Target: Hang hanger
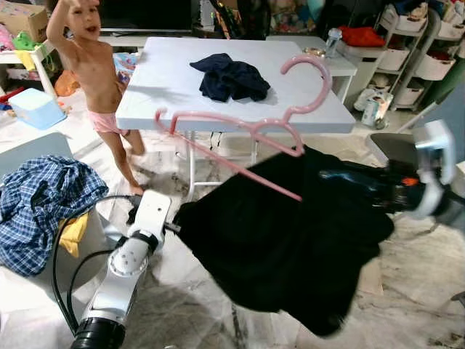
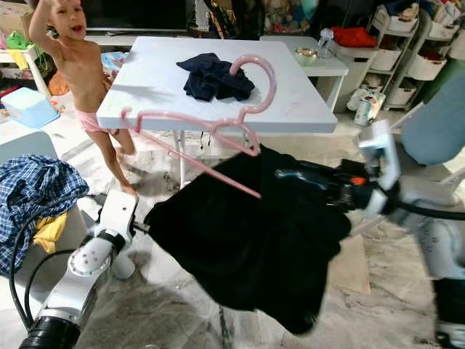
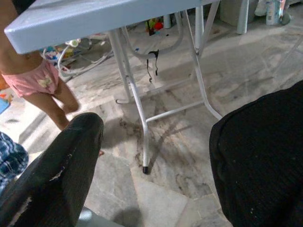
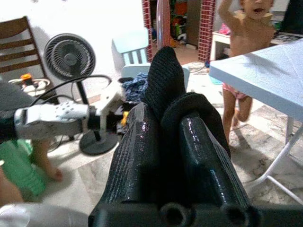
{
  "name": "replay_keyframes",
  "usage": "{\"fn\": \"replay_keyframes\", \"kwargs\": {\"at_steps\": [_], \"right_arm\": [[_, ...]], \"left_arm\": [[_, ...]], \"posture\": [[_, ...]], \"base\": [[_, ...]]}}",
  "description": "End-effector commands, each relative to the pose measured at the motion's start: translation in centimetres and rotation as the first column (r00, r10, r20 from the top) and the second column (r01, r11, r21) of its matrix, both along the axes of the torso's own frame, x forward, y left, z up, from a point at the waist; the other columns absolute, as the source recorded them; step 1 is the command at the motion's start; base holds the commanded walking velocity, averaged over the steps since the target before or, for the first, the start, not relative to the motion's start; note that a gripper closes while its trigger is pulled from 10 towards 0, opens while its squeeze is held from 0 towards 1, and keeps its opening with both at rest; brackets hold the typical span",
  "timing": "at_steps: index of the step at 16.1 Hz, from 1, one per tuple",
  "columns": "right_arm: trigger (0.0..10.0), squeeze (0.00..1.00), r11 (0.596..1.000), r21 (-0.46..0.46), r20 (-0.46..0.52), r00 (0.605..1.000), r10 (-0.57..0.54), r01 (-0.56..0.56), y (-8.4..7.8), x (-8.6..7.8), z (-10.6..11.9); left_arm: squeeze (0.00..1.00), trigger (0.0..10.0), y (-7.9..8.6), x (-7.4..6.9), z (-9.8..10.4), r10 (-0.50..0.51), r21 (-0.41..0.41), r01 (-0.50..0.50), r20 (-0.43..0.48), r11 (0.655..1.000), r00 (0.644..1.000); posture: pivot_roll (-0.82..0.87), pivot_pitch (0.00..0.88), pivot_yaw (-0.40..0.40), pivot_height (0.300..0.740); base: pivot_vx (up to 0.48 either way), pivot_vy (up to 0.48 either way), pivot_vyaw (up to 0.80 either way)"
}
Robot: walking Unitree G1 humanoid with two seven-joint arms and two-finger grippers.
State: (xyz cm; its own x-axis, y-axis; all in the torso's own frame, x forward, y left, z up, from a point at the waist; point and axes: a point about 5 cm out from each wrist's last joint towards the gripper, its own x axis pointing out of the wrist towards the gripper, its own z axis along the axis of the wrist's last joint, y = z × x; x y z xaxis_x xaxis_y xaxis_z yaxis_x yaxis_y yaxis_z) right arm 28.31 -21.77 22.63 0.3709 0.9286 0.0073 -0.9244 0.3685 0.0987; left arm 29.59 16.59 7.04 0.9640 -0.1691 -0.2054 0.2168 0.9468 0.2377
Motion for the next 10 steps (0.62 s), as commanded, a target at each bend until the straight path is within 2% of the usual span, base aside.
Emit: {"fn": "replay_keyframes", "kwargs": {"at_steps": [1, 4, 6, 8, 9, 10], "right_arm": [[10.0, 0.00, 1.000, -0.020, 0.046, 0.999, -0.008, 0.009, 0.7, -0.1, 0.5], [10.0, 0.00, 0.984, -0.054, 0.026, 0.986, -0.167, 0.168, 3.2, 1.7, -1.7], [10.0, 0.00, 0.965, -0.064, 0.003, 0.967, -0.256, 0.255, 4.0, 2.8, -2.8], [10.0, 0.00, 0.940, -0.118, 0.043, 0.948, -0.317, 0.320, 4.4, 3.2, -3.7], [10.0, 0.00, 0.937, -0.122, 0.046, 0.945, -0.325, 0.328, 4.4, 3.2, -3.8], [10.0, 0.00, 0.916, -0.138, 0.090, 0.926, -0.367, 0.376, 4.3, 3.5, -3.9]], "left_arm": [[1.00, 10.0, -0.5, 0.0, 0.5, -0.017, -0.026, 0.018, 0.018, 0.999, 1.000], [1.00, 10.0, -2.2, -0.4, 1.1, -0.100, -0.095, 0.105, 0.061, 0.990, 0.993], [1.00, 10.0, -3.3, -0.8, 1.5, -0.174, -0.126, 0.184, 0.082, 0.975, 0.981], [1.00, 10.0, -4.2, -1.3, 1.9, -0.249, -0.151, 0.263, 0.104, 0.953, 0.963], [1.00, 10.0, -4.3, -1.4, 2.0, -0.257, -0.152, 0.271, 0.107, 0.950, 0.960], [1.00, 10.0, -4.8, -1.7, 2.0, -0.293, -0.153, 0.307, 0.109, 0.939, 0.950]], "posture": [[-0.10, 0.000, -0.063, 0.740], [-0.09, 0.000, -0.070, 0.740], [-0.08, 0.000, -0.077, 0.740], [-0.08, 0.000, -0.080, 0.740], [-0.08, 0.000, -0.081, 0.740], [-0.08, 0.000, -0.082, 0.740]], "base": [[0.000, 0.000, 0.00], [0.000, 0.000, 0.00], [0.000, 0.000, 0.00], [0.000, 0.000, 0.00], [0.000, 0.000, 0.00], [0.000, 0.000, 0.00]]}}
